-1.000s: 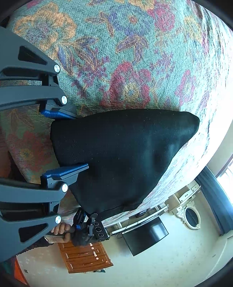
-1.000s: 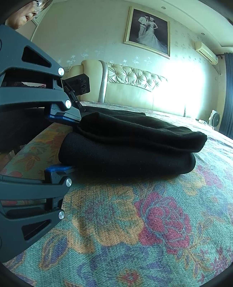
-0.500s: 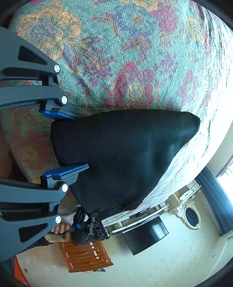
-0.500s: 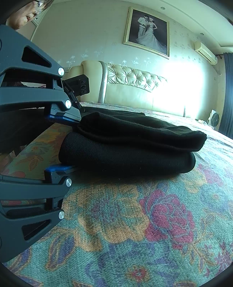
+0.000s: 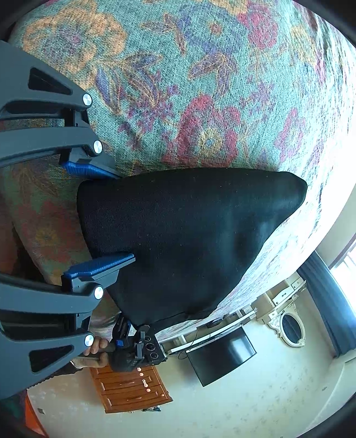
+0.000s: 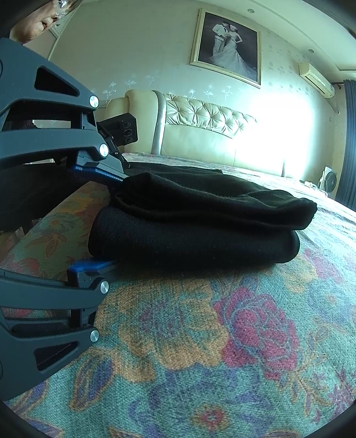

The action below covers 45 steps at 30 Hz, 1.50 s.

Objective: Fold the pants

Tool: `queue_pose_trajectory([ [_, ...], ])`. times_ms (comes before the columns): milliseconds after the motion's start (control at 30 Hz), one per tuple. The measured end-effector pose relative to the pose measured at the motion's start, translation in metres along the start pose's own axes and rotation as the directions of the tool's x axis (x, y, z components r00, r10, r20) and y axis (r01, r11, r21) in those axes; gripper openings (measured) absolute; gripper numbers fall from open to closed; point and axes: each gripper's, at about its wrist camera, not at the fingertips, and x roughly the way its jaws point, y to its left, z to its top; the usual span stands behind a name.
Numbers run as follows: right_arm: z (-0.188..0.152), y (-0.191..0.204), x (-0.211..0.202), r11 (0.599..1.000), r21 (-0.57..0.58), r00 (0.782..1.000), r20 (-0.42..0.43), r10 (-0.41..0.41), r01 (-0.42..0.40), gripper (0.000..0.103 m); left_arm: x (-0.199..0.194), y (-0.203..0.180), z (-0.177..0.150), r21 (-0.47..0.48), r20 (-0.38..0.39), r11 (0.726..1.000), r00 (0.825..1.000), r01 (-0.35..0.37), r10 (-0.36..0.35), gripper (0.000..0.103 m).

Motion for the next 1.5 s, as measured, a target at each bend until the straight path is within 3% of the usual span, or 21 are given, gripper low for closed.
queue_pose_trajectory([
  [200,0.011,0.007,-0.014,0.996,-0.032,0.994,0.07,-0.079,0.082,0.062,-0.015,0.011,0.003,-0.014,0.05,1.0,0.999,-0.004,0.005,0.07],
  [367,0.045,0.004,-0.016,0.999,0.009,0.989,0.14,-0.05,0.05,0.075,-0.018,0.024,0.026,-0.043,0.098,0.999,0.995,-0.007,0.012,0.07],
  [633,0.104,0.009,0.021,0.999,0.029,0.993,0.119,-0.023,0.02,0.079,0.024,0.03,0.083,-0.039,0.092,0.999,0.996,-0.009,0.012,0.07],
  [700,0.111,0.009,0.026,1.0,0.02,0.994,0.111,-0.019,0.017,0.078,0.029,0.032,0.09,-0.048,0.103,0.999,0.995,-0.002,0.007,0.07],
  [767,0.115,0.005,0.029,0.998,0.017,0.993,0.1,-0.055,0.054,0.056,0.032,0.033,0.096,-0.055,0.107,0.998,0.994,0.006,0.0,0.07],
  [867,0.116,-0.016,0.027,0.997,0.078,0.995,0.097,-0.003,-0.005,0.035,0.037,0.034,0.101,-0.049,0.111,0.999,0.994,0.009,-0.003,0.072],
  [967,0.118,-0.028,0.026,0.992,0.114,0.993,0.11,0.047,-0.059,0.03,0.041,0.03,0.099,-0.026,0.123,1.0,0.992,-0.003,0.006,0.074],
  [1300,0.11,-0.025,0.024,0.992,0.107,0.99,0.127,0.055,-0.069,0.032,0.044,0.022,0.098,0.027,0.147,0.999,0.989,-0.035,0.03,0.075],
  [1500,0.101,-0.03,0.001,0.987,0.139,0.982,0.181,0.051,-0.076,0.036,0.049,0.016,0.099,0.085,0.147,0.995,0.989,-0.045,0.032,0.084],
])
